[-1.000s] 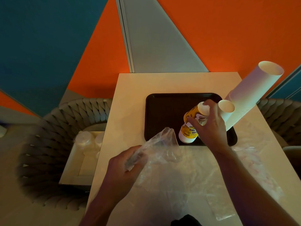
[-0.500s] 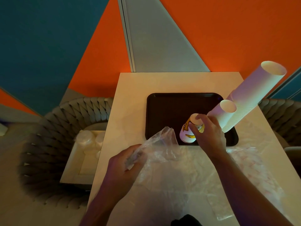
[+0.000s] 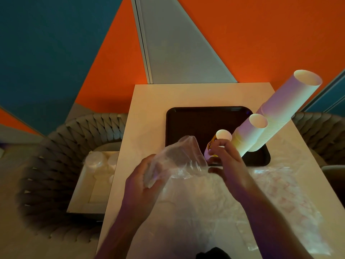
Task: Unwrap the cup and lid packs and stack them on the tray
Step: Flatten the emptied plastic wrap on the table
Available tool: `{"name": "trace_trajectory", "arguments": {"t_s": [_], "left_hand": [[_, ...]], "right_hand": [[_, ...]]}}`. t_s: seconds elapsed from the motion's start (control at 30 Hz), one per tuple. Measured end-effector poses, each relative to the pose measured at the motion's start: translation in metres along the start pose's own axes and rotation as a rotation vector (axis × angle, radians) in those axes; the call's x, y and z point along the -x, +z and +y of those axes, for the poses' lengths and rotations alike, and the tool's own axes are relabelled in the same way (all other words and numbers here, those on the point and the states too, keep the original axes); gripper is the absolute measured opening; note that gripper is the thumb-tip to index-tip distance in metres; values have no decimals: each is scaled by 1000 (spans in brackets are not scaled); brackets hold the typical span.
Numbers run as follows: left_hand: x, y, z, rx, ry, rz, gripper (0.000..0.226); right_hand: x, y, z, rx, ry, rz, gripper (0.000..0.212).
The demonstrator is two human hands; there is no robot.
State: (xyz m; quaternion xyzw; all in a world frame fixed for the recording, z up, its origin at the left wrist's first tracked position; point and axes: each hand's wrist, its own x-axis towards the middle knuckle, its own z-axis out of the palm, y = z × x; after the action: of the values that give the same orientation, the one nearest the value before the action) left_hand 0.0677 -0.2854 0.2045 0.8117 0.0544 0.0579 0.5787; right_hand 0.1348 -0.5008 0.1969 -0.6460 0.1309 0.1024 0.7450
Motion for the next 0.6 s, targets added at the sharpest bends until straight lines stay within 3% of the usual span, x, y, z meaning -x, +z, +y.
{"name": "trace_trajectory", "arguments": {"t_s": [0.13, 0.27, 0.33, 0.47, 0.6], "left_hand": [[-4, 5, -4, 113, -47, 105, 62], [-11, 14, -9, 265, -101, 193, 52], [-14, 17, -11, 339, -114, 227, 57], [-18, 25, -11, 450, -175, 296, 62], [-19, 31, -3, 608, -242, 310, 70]], "right_hand": [[12, 1, 7, -8, 193, -339, 39], [24, 10, 7, -4, 348, -569, 76], [29, 18, 5, 42, 336, -600, 83], [35, 43, 8, 75, 222, -401, 70], [33, 52, 11, 57, 75, -189, 17]]}}
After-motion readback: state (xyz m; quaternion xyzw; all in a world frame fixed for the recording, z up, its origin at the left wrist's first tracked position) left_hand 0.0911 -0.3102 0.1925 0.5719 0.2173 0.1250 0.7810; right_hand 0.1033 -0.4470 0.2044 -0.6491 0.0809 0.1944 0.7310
